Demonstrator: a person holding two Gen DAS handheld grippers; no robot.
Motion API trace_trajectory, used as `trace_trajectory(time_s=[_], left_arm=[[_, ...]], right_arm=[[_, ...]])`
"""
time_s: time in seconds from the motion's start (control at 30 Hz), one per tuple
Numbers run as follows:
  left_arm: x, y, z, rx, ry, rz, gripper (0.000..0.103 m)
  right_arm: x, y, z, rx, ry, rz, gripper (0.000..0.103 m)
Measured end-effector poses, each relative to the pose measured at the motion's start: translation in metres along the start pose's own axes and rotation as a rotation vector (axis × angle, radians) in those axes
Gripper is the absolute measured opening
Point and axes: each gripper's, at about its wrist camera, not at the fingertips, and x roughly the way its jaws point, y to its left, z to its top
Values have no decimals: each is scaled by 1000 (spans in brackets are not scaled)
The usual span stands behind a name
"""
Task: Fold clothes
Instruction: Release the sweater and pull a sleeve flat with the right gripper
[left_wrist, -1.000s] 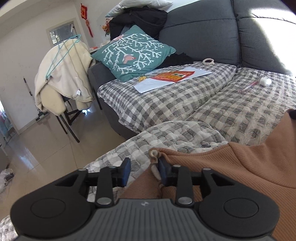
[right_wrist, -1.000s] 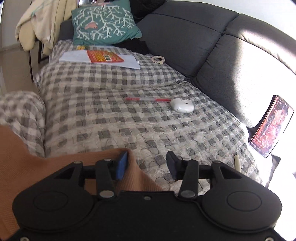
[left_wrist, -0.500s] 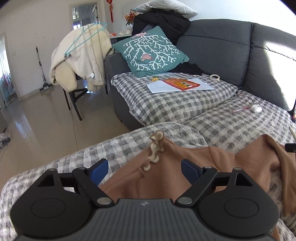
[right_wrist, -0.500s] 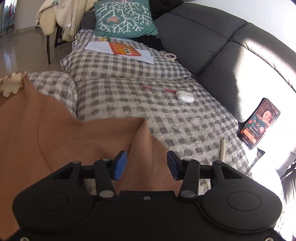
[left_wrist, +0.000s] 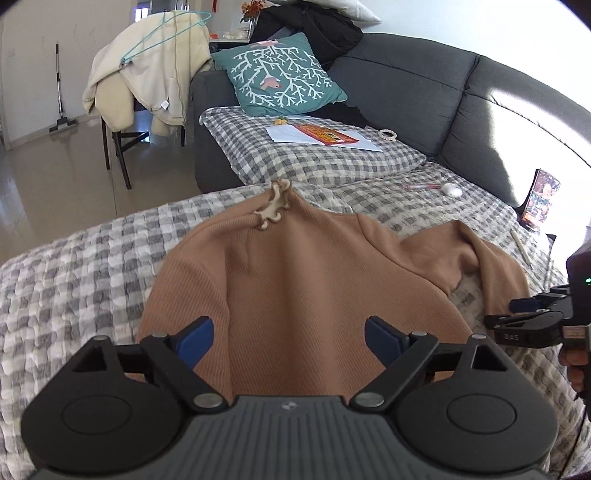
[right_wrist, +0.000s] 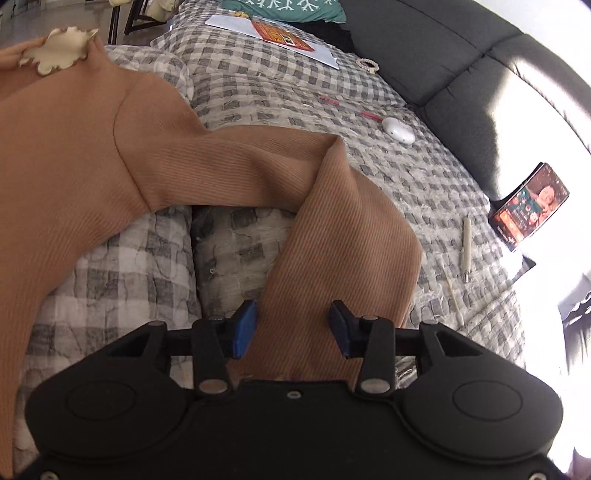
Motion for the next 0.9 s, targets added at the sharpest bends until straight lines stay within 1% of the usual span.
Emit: trace_trajectory(time_s=[0.03,0.07,0.1,0.17,0.23,0.3,0.4,0.47,0.53,0.7,0.9], left_arm=[[-6,3,-8,-15,0,-15,91],[-10,5,-12,-22,-2,-22,92],[-15,8,-20,-30,-6,-33,92],[-21,12,-30,-29,-16,-44,93],[-25,16,-42,-12,-43,-56,95],[-21,20,-51,3,-64,-59,95],[-11,20,-54,12,-54,-55,96],[-8,16,-55,32,-55,-56,100],[-6,11,-56,70,-54,-55,100],[-2,3,-60,134,-56,-52,101],[1,5,-59,120,-52,-68,101]], right_arm=[[-1,0,-1,-9,-9,-6,22],[-4,-3,0,-5,-16,0,12],[-9,-8,0,4,-20,13,8],[-20,-28,2,64,-36,28,6],[-32,-51,5,136,-55,39,5],[-44,-74,7,212,-75,46,5],[-50,-110,6,336,-96,32,5],[-47,-133,4,416,-104,4,5],[-39,-150,5,458,-108,-38,5],[-16,-180,10,492,-126,-126,4],[19,-194,27,485,-142,-212,4]])
